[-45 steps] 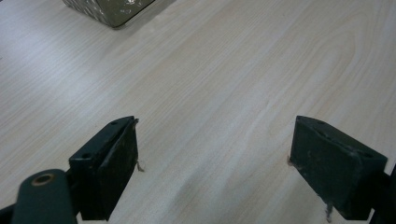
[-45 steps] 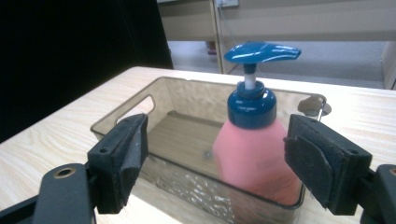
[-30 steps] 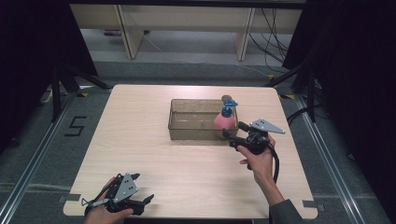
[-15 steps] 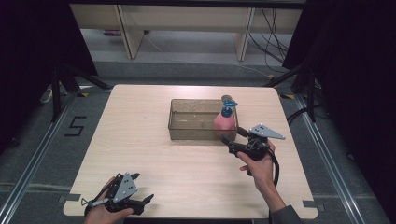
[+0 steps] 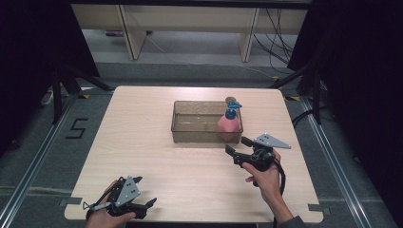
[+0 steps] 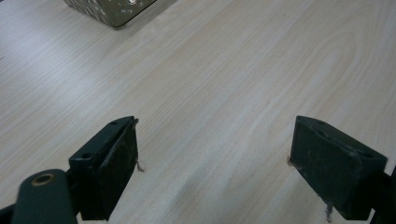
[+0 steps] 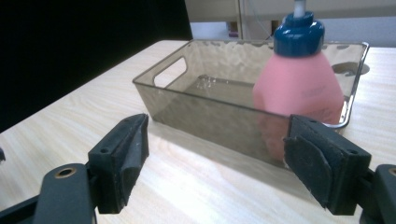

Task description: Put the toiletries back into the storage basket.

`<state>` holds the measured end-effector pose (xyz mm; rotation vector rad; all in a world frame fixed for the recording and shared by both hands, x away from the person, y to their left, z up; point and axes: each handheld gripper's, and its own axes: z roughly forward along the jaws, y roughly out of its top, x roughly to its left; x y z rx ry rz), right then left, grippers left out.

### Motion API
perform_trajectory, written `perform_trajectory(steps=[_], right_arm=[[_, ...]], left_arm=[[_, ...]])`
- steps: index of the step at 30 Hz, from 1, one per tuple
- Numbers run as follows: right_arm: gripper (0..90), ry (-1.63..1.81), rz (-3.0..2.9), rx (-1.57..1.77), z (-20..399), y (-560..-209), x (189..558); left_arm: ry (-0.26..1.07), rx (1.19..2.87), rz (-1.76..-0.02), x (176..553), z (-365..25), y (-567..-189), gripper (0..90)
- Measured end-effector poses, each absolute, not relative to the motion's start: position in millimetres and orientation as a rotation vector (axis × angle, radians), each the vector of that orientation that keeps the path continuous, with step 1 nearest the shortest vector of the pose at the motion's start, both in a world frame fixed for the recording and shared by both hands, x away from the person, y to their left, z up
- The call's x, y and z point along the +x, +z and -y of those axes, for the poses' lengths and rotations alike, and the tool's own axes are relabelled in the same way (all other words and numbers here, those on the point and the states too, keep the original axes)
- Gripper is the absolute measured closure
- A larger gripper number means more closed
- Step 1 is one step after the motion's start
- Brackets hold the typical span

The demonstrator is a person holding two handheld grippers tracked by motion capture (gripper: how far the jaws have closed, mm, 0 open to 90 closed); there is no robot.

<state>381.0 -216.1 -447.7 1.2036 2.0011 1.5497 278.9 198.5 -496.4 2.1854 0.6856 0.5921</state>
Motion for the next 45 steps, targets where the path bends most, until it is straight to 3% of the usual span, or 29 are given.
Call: perform_trajectory(steps=[34,45], right_arm=[[22.6,1.508,-2.081,1.178,225,-456,348],[15.5,1.566,-2.086,1.193,225,-461,338]], left_arm=[[0.608,2.176,-0.668,277,-199,-495,14.8],[0.6,2.179,-0.666,277,-199,-495,14.8]])
